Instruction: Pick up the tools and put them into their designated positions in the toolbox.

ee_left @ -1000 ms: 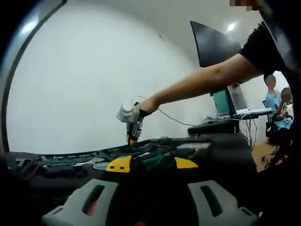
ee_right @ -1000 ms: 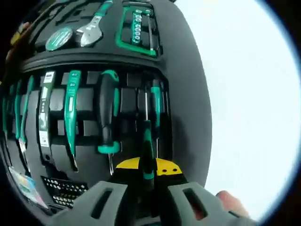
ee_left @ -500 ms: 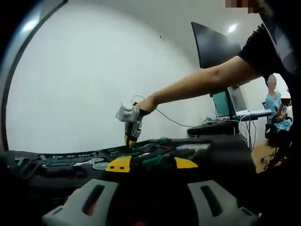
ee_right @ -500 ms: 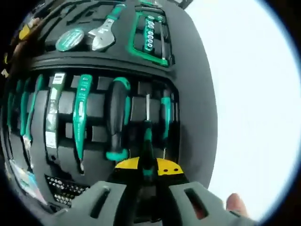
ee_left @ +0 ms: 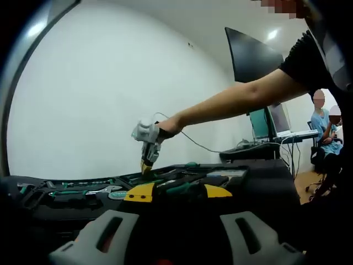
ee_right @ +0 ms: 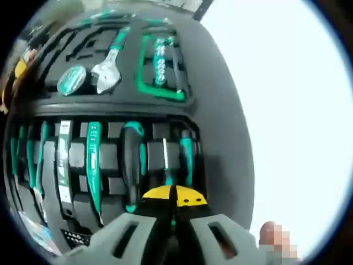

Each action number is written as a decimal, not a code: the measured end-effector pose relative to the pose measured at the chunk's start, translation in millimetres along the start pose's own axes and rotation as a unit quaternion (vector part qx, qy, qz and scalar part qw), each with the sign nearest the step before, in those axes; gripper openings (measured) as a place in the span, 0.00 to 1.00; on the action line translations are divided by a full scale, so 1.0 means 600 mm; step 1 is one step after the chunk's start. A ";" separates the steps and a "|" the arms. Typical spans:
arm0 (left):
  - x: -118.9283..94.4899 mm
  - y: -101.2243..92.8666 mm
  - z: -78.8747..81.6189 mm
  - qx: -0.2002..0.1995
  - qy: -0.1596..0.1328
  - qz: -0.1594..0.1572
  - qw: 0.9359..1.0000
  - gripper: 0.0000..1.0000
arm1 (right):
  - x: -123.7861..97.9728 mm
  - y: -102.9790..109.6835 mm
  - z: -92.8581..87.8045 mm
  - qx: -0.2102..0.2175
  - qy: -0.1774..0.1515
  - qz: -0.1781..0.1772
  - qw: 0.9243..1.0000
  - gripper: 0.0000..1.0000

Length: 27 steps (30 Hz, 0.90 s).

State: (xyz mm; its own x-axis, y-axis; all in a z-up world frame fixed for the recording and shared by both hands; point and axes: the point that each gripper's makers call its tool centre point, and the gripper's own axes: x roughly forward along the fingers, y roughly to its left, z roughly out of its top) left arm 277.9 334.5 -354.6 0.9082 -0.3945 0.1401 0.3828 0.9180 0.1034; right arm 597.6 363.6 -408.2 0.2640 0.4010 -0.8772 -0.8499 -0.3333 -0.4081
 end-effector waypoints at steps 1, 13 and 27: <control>0.000 0.000 0.000 0.000 0.000 0.001 1.000 0.31 | -0.003 0.006 0.003 0.014 -0.002 0.001 1.000 0.00; -0.001 -0.001 0.002 -0.003 -0.003 -0.002 1.000 0.31 | -0.008 0.003 -0.015 -0.014 0.030 0.022 0.999 0.08; -0.003 -0.001 0.003 -0.004 -0.003 -0.002 1.000 0.31 | -0.009 0.028 -0.009 -0.022 0.029 0.044 0.998 0.02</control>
State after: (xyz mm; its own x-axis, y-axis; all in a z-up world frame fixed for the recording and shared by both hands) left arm 275.7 334.8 -353.3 0.9052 -0.3993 0.1457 0.3888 0.9163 0.0962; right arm 584.3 351.3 -411.4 0.2173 0.3184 -0.9227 -0.8503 -0.4025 -0.3391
